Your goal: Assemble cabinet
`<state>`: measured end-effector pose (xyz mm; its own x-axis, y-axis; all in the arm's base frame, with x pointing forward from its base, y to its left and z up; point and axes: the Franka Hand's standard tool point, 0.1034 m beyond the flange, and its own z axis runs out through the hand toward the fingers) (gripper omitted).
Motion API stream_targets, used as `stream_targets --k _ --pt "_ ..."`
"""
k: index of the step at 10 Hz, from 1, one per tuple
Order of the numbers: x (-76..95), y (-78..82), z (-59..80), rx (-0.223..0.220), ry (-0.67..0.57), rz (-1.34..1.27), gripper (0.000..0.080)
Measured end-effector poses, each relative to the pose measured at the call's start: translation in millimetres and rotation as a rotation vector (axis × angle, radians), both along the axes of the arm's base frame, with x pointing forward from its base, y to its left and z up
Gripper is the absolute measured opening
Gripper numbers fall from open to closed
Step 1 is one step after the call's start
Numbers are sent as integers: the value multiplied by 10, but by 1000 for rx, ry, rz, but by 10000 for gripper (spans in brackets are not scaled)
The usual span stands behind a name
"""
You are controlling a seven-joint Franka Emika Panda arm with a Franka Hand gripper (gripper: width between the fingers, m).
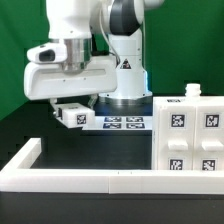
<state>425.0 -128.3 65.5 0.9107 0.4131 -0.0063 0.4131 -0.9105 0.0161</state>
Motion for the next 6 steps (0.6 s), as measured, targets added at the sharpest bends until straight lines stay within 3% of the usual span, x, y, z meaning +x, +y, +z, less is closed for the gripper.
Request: stream_targets --k 3,5,6 --pt "228 405 359 16 -26 -29 561" --pt "519 862 670 35 -14 -110 561" --pt "586 996 719 37 -8 -137 561"
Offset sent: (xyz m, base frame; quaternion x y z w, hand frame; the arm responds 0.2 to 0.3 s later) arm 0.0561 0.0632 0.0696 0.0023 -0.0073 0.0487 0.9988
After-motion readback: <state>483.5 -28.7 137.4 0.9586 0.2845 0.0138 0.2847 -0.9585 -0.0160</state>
